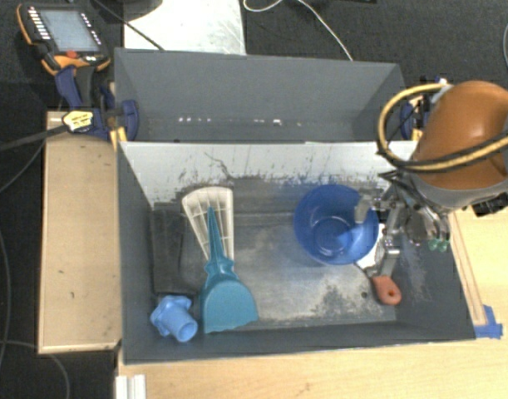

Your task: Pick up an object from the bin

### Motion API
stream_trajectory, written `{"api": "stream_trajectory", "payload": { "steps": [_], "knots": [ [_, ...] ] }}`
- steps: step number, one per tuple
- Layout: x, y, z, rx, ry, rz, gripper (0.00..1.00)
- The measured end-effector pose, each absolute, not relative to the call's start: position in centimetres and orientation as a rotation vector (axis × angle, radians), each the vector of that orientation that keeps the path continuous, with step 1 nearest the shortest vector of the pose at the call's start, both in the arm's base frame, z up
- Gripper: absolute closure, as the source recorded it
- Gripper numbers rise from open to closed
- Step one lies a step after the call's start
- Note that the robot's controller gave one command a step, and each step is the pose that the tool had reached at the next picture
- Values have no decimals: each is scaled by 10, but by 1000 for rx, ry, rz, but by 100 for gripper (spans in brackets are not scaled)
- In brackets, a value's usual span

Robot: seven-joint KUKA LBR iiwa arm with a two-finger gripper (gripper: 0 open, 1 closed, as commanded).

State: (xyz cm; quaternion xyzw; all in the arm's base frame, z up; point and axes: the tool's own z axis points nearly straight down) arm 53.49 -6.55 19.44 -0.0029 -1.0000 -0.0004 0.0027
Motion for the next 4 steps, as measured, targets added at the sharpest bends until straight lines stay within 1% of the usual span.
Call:
{"api": "stream_trajectory", "payload": {
  "steps": [1,2,3,4],
  "knots": [
    [537,-65,199,-5,-3145,0,0],
    [530,-66,137,170,-3138,-1,0],
    [537,-57,123,32,-3143,-2,0],
    [557,-46,74,678,-3077,4,100]
  ]
}}
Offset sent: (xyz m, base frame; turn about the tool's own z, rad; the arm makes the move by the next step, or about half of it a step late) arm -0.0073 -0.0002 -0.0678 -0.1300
